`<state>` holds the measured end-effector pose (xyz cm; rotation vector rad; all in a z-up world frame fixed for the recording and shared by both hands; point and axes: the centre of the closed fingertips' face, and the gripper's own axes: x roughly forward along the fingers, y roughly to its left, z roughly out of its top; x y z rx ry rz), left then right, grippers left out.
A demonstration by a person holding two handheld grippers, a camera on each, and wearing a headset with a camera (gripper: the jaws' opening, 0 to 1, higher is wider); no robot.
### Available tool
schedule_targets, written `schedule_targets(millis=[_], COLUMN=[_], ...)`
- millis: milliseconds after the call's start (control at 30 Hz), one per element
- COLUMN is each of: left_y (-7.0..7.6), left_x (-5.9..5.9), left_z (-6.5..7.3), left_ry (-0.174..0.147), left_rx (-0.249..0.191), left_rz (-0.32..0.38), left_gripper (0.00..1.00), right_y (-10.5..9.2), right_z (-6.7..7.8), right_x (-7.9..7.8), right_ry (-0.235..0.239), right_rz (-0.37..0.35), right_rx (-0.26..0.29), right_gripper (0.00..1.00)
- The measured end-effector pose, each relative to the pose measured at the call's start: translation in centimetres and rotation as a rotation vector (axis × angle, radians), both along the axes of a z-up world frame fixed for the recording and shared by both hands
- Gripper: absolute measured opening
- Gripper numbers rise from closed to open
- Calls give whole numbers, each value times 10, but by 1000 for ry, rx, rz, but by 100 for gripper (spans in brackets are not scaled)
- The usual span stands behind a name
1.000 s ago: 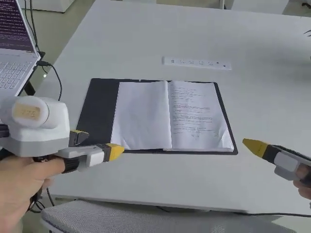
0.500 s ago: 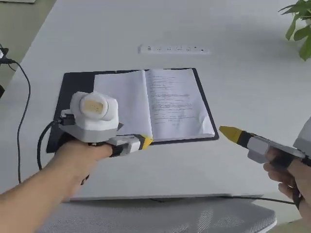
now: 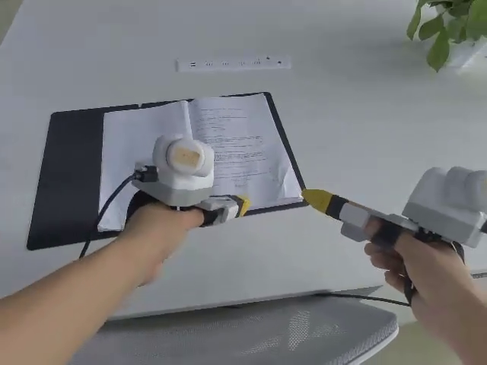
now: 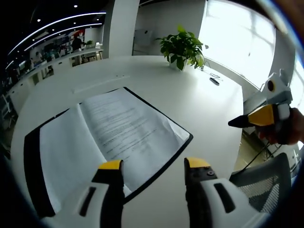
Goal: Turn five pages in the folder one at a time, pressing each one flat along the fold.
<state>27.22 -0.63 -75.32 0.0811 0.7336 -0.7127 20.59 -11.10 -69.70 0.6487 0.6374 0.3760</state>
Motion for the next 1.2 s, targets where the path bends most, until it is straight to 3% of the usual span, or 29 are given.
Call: schedule_targets(millis=[233, 500, 633, 733, 767, 800, 1067, 1200], left_y=[-20, -42, -50, -43, -44, -45, -43, -43], left_x=[17, 34, 38, 37, 40, 37, 40, 42], left_z=[-11, -23, -34, -50, -48, -49, -50, -51], left_ry=[-34, -112, -138, -141, -183, -166, -176, -187], left_rx=[-6, -10, 22, 118, 123, 107, 95, 83], left_rz=[12, 17, 6, -12, -26, -16, -16, -11], left_gripper=[49, 50, 51, 49, 48, 48, 47, 45], right_y=[-2, -5, -7, -11, -13, -14, -20, -24], right_z=[-8, -16, -24, -30, -32, -33, -39, -39], right_x=[8, 23, 29, 33, 34, 35, 41, 46], right_ry=[10, 16, 35, 50, 57, 56, 66, 54], right_rz=[-16, -60, -84, -117, -123, -128, -174, -211], right_rx=[39, 119, 171, 207, 211, 213, 267, 321], right_gripper=[46, 43, 43, 42, 42, 42, 39, 38])
